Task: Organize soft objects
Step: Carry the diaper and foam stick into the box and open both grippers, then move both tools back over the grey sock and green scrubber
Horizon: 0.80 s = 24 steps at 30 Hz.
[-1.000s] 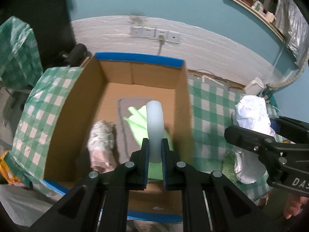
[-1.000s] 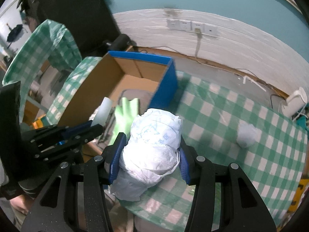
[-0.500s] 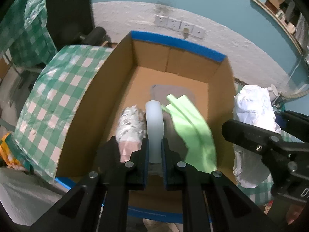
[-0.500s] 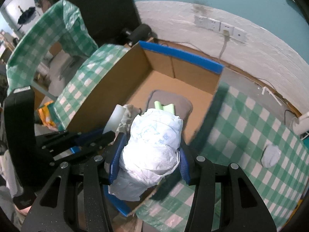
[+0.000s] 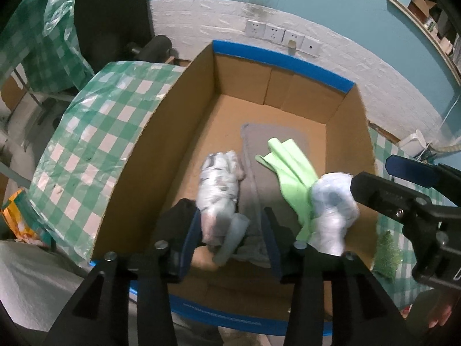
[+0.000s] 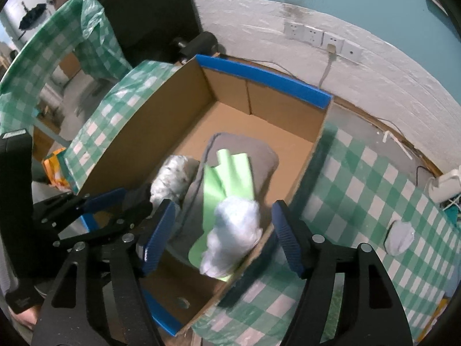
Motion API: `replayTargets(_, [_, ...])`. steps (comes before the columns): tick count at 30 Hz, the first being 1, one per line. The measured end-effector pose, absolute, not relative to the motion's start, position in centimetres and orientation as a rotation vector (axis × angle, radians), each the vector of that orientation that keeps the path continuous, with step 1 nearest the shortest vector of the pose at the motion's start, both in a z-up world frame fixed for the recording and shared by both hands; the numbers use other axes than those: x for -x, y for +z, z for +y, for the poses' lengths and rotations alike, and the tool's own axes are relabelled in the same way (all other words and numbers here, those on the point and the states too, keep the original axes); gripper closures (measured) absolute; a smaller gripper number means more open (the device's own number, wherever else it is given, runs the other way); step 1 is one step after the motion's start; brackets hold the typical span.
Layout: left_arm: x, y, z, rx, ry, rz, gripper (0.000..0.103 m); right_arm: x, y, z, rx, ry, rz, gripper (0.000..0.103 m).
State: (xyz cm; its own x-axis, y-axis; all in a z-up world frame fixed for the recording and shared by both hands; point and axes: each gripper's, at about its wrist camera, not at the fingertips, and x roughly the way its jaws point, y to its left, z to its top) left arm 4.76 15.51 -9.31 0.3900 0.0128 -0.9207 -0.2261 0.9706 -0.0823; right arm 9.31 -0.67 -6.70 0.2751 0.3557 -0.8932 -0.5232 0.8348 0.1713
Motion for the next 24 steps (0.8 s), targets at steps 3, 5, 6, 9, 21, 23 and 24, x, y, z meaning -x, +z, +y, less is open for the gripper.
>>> replayTargets(3, [-4.8, -8.9, 15.2, 0.211, 0.144, 1.151, 0.056, -9.3, -6.2, -1.4, 0.16, 0.581, 1.141, 0.033])
replayTargets(5, [-4.9, -8.7, 14.9, 0.205, 0.135, 1.145, 0.054, -9.2, -5.9, -2.0, 0.155, 0.568, 1.136, 0.033])
replayTargets(6, [-4.9, -8.6, 14.6, 0.203, 0.128, 1.141, 0.052, -9.3, -5.8, -2.3, 0.153, 0.564, 1.134, 0.032])
replayTargets(9, [-5.0, -8.0, 13.7, 0.193, 0.111, 1.127, 0.049, -9.3, -5.4, -3.6, 0.141, 0.544, 1.129, 0.032])
replayTargets(21, [-6.0, -6.5, 8.1, 0.122, 0.014, 1.095, 0.034, -9.7, -5.2, -10.4, 0.094, 0.432, 1.123, 0.032])
replayTargets(23, [-6.2, -6.5, 6.9, 0.103, -0.001, 1.095, 0.034, -9.7, -5.3, -11.9, 0.083, 0.408, 1.128, 0.032])
replayTargets(24, [-6.3, -6.5, 6.3, 0.092, -0.008, 1.095, 0.034, -9.7, -5.4, -12.5, 0.078, 0.399, 1.129, 0.032])
